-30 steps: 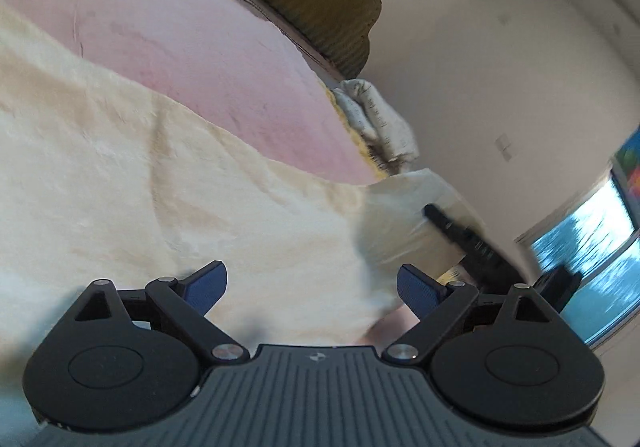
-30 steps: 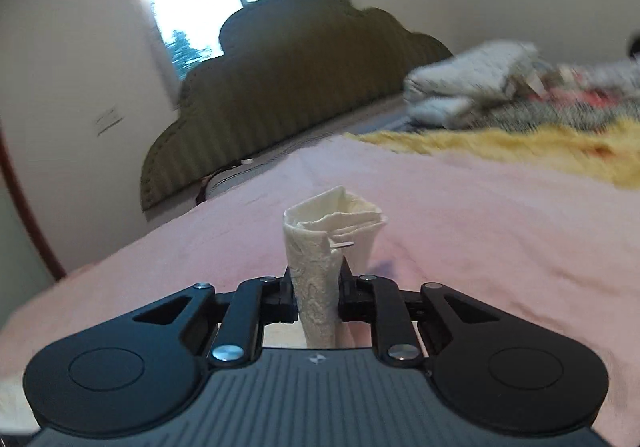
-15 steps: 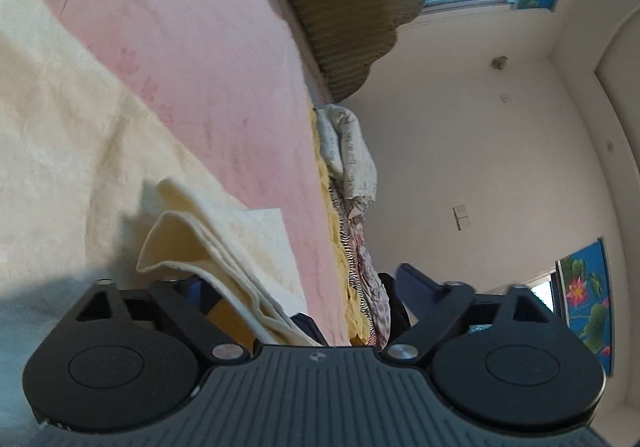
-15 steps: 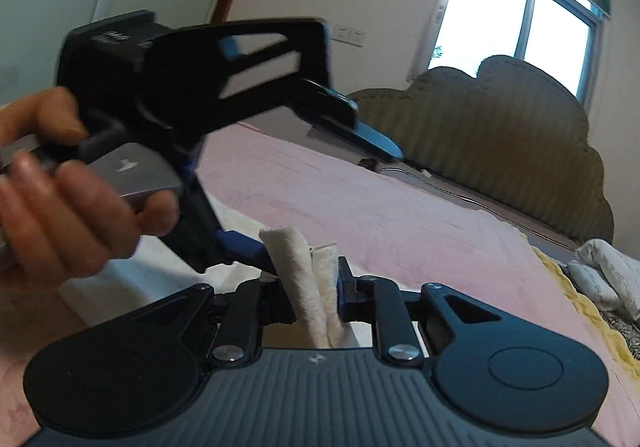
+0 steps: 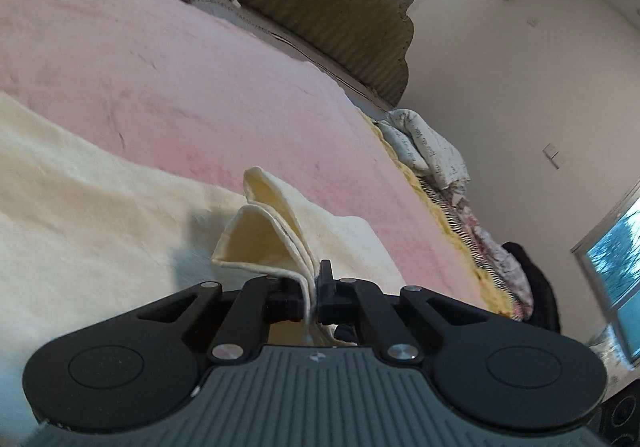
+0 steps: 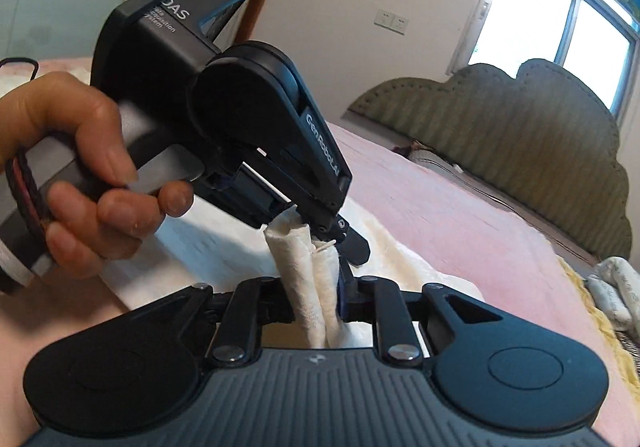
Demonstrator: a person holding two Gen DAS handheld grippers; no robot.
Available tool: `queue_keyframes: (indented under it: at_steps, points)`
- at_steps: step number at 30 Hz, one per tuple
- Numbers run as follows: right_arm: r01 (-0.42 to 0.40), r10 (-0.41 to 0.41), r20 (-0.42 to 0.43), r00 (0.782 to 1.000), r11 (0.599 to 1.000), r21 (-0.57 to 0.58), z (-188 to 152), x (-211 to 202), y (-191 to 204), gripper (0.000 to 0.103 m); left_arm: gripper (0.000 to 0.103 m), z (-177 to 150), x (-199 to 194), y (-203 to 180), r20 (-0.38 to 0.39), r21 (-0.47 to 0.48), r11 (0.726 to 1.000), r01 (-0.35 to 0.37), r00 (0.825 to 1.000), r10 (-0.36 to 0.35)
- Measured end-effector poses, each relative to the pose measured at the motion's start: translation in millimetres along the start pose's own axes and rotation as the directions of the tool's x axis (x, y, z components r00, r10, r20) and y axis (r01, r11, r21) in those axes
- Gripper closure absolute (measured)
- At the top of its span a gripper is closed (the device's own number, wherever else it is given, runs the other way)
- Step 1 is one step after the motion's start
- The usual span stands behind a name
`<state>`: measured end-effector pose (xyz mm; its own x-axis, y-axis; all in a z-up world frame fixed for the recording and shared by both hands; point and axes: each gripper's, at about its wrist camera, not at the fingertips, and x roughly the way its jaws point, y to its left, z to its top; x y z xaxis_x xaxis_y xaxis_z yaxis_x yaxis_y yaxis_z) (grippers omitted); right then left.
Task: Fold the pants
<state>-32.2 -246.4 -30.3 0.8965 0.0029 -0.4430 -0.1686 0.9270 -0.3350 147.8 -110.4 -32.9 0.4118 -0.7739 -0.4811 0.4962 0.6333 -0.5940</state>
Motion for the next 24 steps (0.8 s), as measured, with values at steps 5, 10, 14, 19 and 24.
queue_keyframes:
  at_steps: [5,10,14,19,24]
  points:
    - [-0.088,0.089,0.043,0.995,0.996,-0.023,20.0,18.0,28.0,0.085,0.098,3.3,-32.2,11.4,0.050,0.100,0.982,-0.162,0.986,0.158]
    - [-0.165,0.166,0.037,0.985,0.986,-0.041,30.1,33.5,52.8,0.085,0.093,-5.2,-42.8,30.9,0.048,0.149,0.952,-0.266,0.964,0.262]
    - [-0.212,0.210,-0.056,0.976,0.976,-0.041,28.7,50.6,57.1,0.077,0.078,-13.9,-27.7,25.3,0.036,0.243,0.917,-0.316,0.948,0.317]
    - [-0.261,0.254,-0.084,0.964,0.962,-0.082,29.7,29.9,55.4,0.068,0.070,-2.6,-23.4,26.3,0.014,0.210,0.933,-0.294,0.955,0.298]
    - [-0.321,0.324,-0.010,0.946,0.941,0.106,33.4,-6.7,-8.9,0.068,0.086,-2.3,-26.7,24.9,0.069,0.246,0.907,-0.341,0.940,0.335]
